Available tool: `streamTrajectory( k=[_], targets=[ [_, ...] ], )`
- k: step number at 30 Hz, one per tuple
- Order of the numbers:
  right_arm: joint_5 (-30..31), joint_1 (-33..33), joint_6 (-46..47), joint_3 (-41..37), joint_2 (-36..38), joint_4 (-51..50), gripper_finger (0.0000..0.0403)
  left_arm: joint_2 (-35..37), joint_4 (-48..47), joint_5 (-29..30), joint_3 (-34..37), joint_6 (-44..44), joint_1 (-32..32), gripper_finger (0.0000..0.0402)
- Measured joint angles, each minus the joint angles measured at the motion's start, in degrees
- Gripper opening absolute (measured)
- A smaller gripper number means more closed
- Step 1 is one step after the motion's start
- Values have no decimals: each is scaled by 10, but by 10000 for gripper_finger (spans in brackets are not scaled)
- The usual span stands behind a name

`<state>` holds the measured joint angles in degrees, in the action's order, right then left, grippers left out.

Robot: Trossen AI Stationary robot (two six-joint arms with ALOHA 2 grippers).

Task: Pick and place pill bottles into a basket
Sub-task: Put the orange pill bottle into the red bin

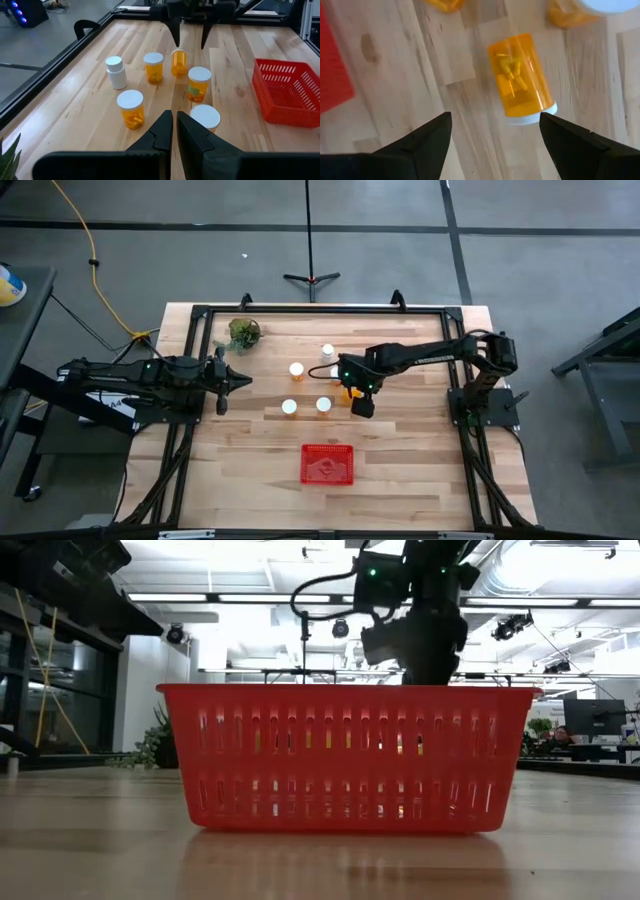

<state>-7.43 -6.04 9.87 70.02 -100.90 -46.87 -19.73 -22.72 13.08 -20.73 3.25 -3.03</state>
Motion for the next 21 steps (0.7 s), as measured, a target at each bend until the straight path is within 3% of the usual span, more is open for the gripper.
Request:
streamTrajectory(
  k=[21],
  targets=[
    [8, -39, -102, 32, -16, 13, 294, 0, -14, 1, 0, 0, 0, 60]
  ],
)
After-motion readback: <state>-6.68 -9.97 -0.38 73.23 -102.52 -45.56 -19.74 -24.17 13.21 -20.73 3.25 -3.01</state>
